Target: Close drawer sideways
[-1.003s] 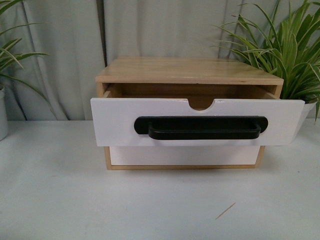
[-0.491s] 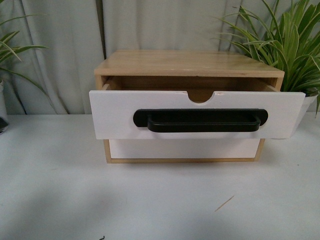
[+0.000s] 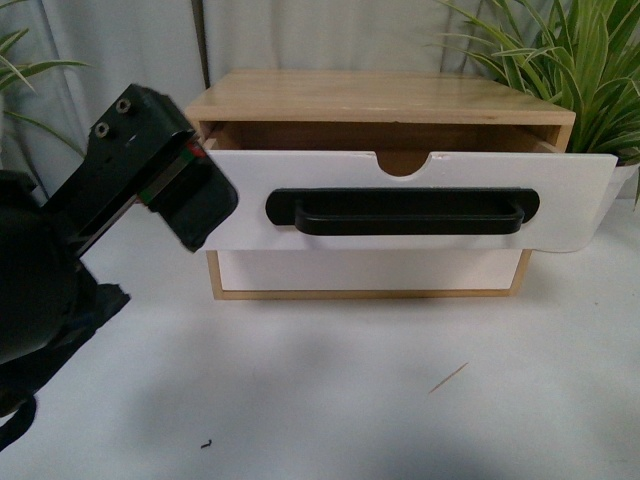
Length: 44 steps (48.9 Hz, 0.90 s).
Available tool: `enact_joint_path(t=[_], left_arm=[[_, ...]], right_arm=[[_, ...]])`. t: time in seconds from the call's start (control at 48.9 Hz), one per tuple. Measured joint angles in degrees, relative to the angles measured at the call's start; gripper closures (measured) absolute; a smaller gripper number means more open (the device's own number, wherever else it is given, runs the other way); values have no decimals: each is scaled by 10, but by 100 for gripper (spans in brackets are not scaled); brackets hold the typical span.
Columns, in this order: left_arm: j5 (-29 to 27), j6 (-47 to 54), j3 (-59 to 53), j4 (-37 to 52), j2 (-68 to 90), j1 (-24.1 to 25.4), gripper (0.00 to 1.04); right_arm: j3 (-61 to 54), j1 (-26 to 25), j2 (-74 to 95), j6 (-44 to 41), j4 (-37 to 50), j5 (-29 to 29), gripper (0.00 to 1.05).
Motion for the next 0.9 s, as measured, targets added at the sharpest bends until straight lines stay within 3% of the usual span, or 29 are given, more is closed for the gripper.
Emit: enact_joint_path(t=[0.491, 0.9], left_arm=[[28, -6, 43, 21, 54, -36, 6], [53, -6, 85, 27, 101, -35, 6]], right_arm=[[45, 31, 85, 0, 54, 29, 9], [100, 63, 156, 1, 69, 55, 9]])
